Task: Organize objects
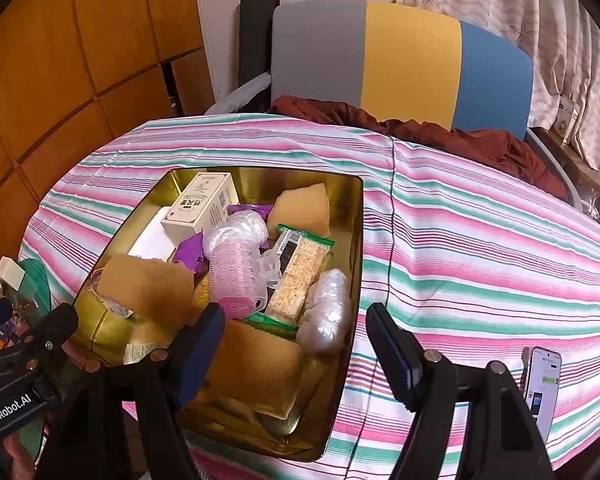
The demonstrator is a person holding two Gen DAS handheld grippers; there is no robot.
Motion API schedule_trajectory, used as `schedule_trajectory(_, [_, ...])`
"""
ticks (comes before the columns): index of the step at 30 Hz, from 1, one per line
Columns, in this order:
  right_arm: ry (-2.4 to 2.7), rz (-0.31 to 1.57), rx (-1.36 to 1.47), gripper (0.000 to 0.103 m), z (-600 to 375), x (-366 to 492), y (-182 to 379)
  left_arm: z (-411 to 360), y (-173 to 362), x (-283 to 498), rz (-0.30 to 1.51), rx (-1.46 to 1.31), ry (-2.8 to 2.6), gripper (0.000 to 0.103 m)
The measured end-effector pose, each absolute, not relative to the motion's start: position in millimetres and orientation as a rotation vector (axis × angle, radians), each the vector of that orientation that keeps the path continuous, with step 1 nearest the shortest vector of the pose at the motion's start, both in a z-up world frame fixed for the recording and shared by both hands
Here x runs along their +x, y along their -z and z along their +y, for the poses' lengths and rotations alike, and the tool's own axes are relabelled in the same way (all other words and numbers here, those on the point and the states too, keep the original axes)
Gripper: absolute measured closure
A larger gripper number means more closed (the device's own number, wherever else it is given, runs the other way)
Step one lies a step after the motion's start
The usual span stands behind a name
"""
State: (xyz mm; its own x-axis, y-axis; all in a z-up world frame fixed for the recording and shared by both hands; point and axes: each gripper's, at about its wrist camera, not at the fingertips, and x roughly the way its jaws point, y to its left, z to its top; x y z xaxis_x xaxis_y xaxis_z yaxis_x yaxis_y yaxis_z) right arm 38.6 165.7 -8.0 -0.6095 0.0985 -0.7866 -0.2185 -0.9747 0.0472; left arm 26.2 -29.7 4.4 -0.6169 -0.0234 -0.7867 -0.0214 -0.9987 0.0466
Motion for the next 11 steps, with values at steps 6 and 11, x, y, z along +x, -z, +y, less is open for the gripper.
schedule_trajectory(6, [-2.662,0.191,-1.264,0.029,168.2,39.8,6.3,-27.5,-5.2,27.2,-0.104,1.345,2.820,0.001])
schedule_trajectory(11, [-2.674,0.184,-1.249,0.029,168.1,40.5,4.9,-24.1,-6.8,29.3,-0.141,1.281,2.815,0.002])
